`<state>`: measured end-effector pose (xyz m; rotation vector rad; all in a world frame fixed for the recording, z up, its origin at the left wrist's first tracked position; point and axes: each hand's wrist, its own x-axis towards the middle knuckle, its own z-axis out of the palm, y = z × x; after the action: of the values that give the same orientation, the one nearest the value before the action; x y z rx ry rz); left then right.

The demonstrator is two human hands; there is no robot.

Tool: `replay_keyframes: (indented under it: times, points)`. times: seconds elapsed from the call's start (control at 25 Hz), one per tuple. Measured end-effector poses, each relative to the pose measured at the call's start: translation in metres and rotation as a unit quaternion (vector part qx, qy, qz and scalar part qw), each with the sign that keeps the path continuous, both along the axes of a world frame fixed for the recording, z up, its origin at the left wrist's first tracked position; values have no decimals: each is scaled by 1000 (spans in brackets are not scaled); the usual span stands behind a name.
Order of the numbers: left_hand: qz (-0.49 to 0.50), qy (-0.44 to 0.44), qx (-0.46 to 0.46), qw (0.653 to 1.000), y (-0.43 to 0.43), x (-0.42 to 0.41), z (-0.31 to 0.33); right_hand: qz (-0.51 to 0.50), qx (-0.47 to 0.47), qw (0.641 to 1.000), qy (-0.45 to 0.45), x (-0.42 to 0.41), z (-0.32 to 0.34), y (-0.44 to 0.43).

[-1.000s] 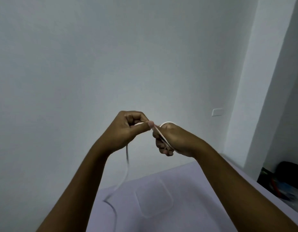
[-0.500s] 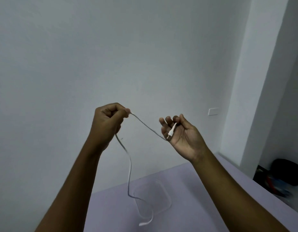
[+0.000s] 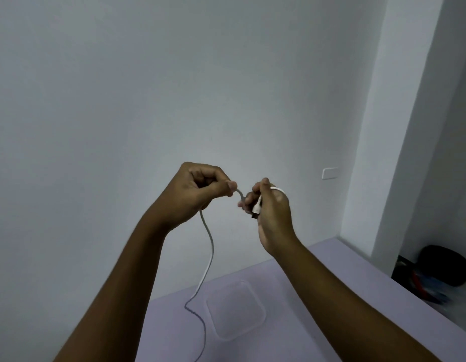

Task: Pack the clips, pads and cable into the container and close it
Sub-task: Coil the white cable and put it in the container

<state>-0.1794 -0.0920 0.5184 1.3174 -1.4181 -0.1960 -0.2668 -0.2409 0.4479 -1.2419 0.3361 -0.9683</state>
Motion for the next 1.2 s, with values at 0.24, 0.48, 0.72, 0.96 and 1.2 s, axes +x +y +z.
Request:
replay_keyframes:
  times: [0.24,0.48,0.72,0.96,1.2]
  points:
    - [85,61,-90,990,-13,11,3,370,-39,916,150,-19,12,18]
    - [168,-77,40,982,-25,16,-43,405,166,875,-209,-33,53,17]
    - [154,-202,253,934,-9,-6,-37,-35,-205,978,-1,-2,17,-37]
    - [159,-154,78,972,2,22,-4,291,-125,929,191,-6,-23,-19]
    - [201,-127,178,955,-27,43,-77,381,178,884,-206,-8,20,-3]
